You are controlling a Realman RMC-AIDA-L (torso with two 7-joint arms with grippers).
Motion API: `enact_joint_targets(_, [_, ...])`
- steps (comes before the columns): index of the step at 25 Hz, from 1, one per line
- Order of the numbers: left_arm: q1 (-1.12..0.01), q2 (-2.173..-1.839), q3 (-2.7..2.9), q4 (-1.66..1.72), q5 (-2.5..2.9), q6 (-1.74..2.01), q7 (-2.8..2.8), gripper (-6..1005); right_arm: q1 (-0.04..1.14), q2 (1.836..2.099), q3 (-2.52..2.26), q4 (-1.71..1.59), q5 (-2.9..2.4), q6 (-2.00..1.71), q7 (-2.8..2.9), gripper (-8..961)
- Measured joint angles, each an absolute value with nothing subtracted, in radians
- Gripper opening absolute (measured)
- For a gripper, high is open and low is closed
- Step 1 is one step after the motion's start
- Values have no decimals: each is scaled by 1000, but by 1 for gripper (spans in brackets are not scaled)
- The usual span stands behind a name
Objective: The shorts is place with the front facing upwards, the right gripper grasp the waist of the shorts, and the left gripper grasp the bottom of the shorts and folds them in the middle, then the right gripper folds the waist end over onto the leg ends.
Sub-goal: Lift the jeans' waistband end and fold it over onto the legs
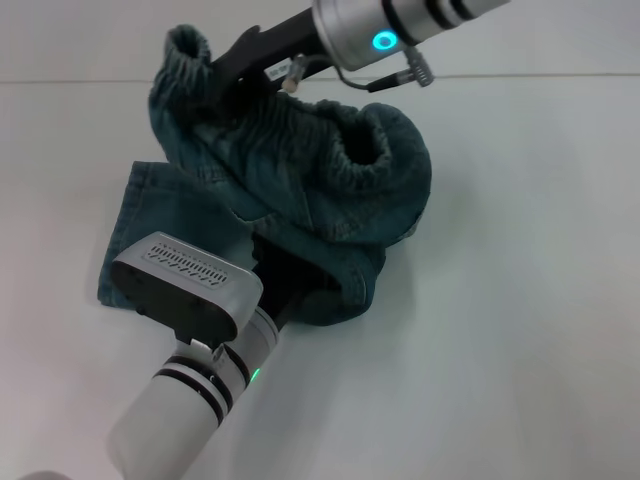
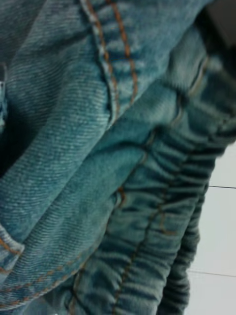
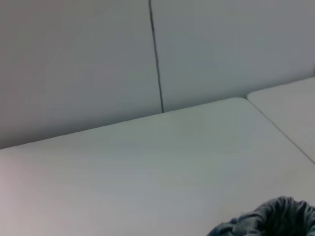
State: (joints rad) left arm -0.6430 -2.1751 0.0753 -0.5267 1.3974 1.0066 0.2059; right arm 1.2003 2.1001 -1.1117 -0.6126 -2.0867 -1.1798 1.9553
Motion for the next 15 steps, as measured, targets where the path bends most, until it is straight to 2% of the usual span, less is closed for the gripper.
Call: enact_joint_targets(15, [-640, -2175, 72, -540, 1420, 1007, 205, 1, 1245, 2105, -1218, -522, -1995, -1090, 1880, 106])
